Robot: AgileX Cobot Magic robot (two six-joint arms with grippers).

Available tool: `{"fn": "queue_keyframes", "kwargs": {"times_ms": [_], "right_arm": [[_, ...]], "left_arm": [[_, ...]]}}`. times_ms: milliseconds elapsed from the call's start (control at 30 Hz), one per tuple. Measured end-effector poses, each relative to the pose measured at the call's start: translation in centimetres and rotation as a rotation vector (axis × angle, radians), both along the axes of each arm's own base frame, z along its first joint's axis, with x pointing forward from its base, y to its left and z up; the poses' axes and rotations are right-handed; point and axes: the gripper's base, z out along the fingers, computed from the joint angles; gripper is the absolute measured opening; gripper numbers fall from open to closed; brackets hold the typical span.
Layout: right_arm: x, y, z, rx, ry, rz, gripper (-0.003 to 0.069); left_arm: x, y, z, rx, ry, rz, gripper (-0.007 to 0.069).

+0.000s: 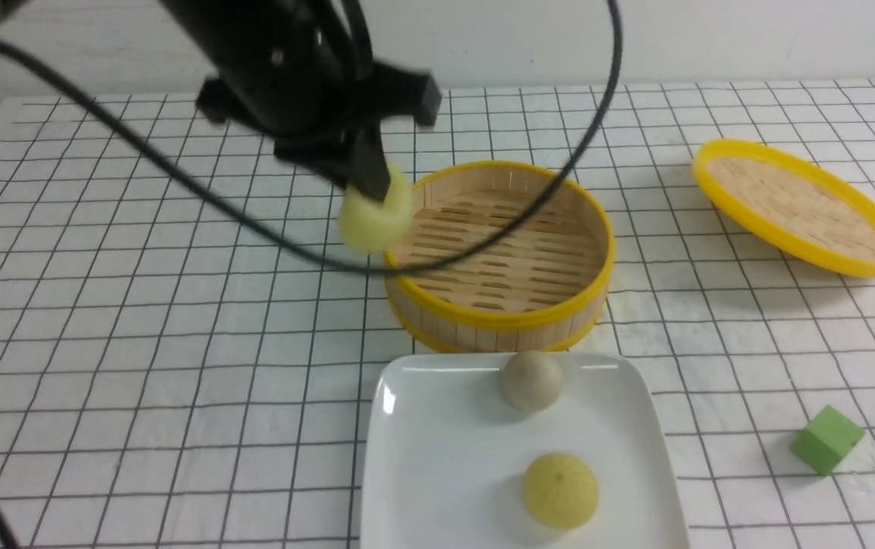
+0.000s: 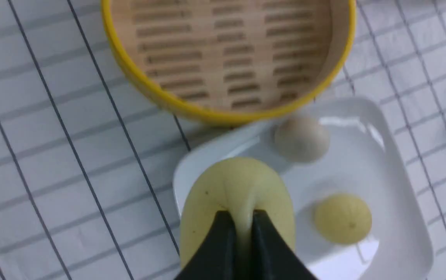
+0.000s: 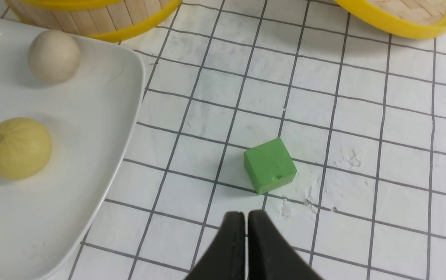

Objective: Put the steamed buns into the plate on the white-black tablecloth.
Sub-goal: 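Carry the bun from the bamboo steamer to the plate with the left gripper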

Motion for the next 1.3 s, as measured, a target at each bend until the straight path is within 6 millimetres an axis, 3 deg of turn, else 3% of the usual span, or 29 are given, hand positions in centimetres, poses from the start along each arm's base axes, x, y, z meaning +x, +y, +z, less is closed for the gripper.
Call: {"fn": "queue_keyframes", "kwargs": {"times_ms": [133,267,467,567,600,767,900,967,1100,1200,1300], "right_arm": [[0.0,0.1,0.0,0.010,0.001,0.001,0.0040],[0.0,0.2,0.1,0.026,-0.002,0.002,0.0042],[0.0,0.3,0.1,0.044,-0.001,0.003,0.0049],[-0.4,0.3,0.2,0.050,0.005,0.010,0.0054],[-0.5,0.4,0.2,0.052,0.007,0.011,0.0055],[-4.0,0.3,2.0,0.056,-0.038,0.032,0.0055],[-6.5,0.0,3.0,0.057,-0.126,0.017,0.0055],[-8.8,-0.4,3.4,0.070,-0.225,-0.031,0.0055],[-11.4,-1.3,3.6,0.115,-0.396,-0.139,0.0056],[-11.7,-1.6,3.5,0.163,-0.503,-0.185,0.0058],[-9.7,-1.7,1.7,0.222,-0.646,-0.219,0.0061]], "left_arm": [[-2.3,-0.3,-7.7,0.064,0.218,-0.011,0.0028],[-3.7,-2.1,-11.2,0.072,0.201,-0.036,0.0052],[-3.8,-4.6,-11.9,0.050,0.070,-0.061,0.0150],[-3.8,-5.7,-12.5,0.040,0.038,-0.077,0.0263],[-3.8,-5.8,-12.5,0.040,0.039,-0.079,0.0269],[-3.9,-6.1,-12.7,0.041,0.036,-0.085,0.0393],[-3.9,-6.1,-12.7,0.041,0.036,-0.085,0.0407],[-3.9,-6.1,-12.6,0.039,0.035,-0.085,0.0411],[-3.9,-6.0,-12.5,0.038,0.033,-0.085,0.0411],[-4.0,-6.0,-12.5,0.036,0.031,-0.084,0.0411],[-4.0,-6.0,-12.4,0.036,0.031,-0.084,0.0407]]}}
